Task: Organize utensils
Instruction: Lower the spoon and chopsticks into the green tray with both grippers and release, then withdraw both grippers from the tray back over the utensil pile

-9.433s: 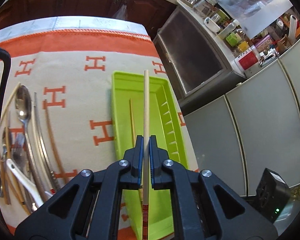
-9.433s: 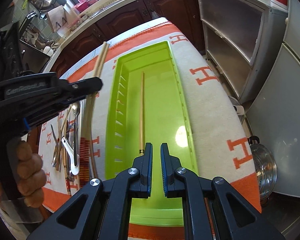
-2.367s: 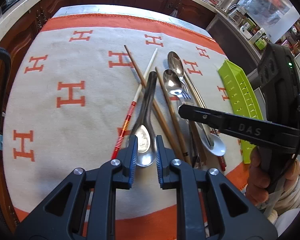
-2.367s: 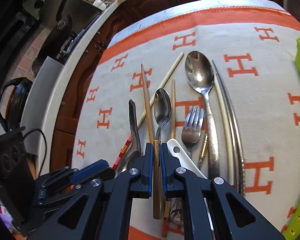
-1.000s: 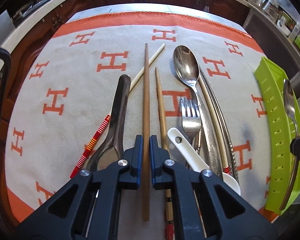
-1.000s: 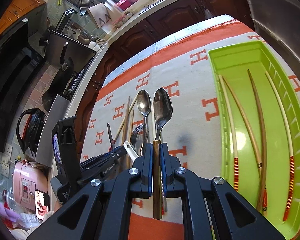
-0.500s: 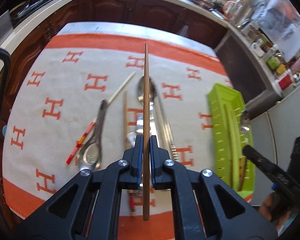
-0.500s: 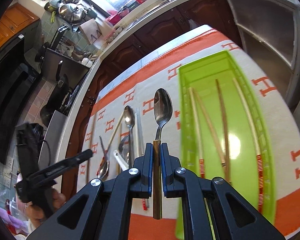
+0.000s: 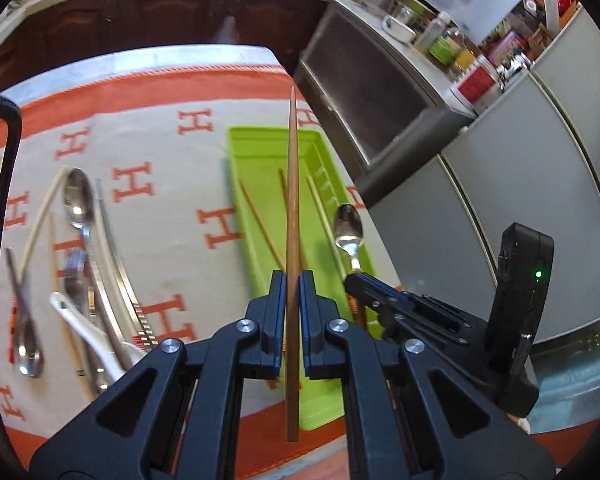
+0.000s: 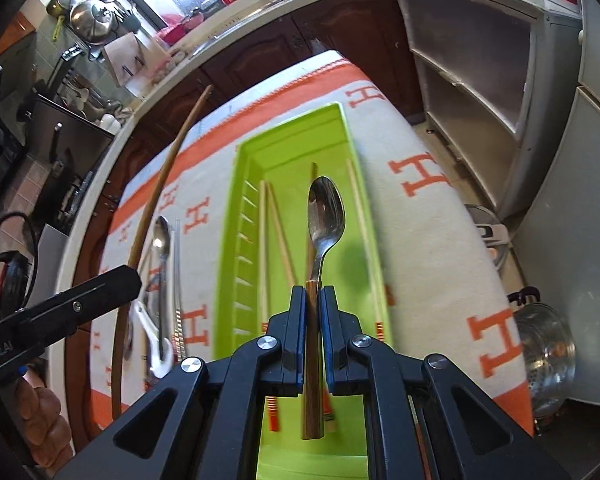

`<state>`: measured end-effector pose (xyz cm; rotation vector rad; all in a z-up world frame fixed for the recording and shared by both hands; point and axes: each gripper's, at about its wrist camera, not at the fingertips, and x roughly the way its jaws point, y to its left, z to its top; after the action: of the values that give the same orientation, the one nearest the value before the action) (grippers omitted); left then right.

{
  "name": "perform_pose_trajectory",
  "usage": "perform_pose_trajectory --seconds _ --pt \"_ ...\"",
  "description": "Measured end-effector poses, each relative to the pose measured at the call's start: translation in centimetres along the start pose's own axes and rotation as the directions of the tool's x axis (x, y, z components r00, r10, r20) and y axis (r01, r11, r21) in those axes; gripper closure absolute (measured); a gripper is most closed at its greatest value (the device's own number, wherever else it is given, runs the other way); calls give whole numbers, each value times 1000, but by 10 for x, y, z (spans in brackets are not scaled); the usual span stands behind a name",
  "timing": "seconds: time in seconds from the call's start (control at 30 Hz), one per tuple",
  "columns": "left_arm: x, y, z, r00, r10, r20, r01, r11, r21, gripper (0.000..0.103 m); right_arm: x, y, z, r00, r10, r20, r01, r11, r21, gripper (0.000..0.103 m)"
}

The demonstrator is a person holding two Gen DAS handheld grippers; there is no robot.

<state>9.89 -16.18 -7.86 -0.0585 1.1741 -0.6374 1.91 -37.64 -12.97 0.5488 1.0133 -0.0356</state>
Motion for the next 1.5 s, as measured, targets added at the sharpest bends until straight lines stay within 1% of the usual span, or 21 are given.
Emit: perform_pose_trajectory --seconds 0.13,0.27,0.4,0.47,0.53,0.57,0.67,0.73,0.8,0.93,1.1,1.2,1.3,1.5 --pt "31 -12 -3 998 -27 -54 27 1000 -12 99 10 -10 -3 999 -17 -29 17 1000 4 96" --pt "58 -18 -7 996 -35 -87 33 999 -26 99 20 -18 -4 997 14 -73 -12 999 34 94" --pt "75 -17 -12 993 -31 -112 28 999 -25 98 20 -19 -6 997 44 -70 -41 998 40 84" --pt "76 -16 -13 994 -25 -107 22 999 -23 98 17 -16 -8 997 35 -65 -33 999 27 81" --pt "74 -15 -13 994 -17 -106 15 1000 -14 98 11 -13 -11 998 36 -57 -35 999 21 76" --pt "70 -14 -14 994 -17 -105 15 1000 -11 98 8 -12 -13 998 37 -55 -36 999 20 75" --pt "58 -9 -18 995 -14 -97 12 1000 -16 91 -1 -5 -18 999 31 -44 -30 999 11 67" --pt "49 -4 -21 995 -16 -96 13 999 -30 76 -8 -2 -23 999 22 -30 -21 1000 4 66" --pt "39 2 -24 996 -19 -87 14 999 -49 69 -14 0 -25 999 28 -21 -28 1000 7 65" --pt "18 10 -30 999 1 -54 -3 999 -39 69 -26 7 -29 999 32 -4 -32 999 2 65" --pt "-19 23 -39 998 51 22 -50 999 -17 69 -40 22 -36 999 41 10 -41 999 -35 65" --pt "-44 36 -46 994 86 74 -85 996 -15 69 -44 35 -39 999 52 6 -52 997 -59 65" --pt "-67 53 -53 988 108 110 -105 994 -37 69 -46 49 -42 998 64 -4 -64 994 -87 65" --pt "-108 88 -69 971 166 169 -155 985 -76 69 -46 81 -46 995 93 -30 -97 984 -148 65"
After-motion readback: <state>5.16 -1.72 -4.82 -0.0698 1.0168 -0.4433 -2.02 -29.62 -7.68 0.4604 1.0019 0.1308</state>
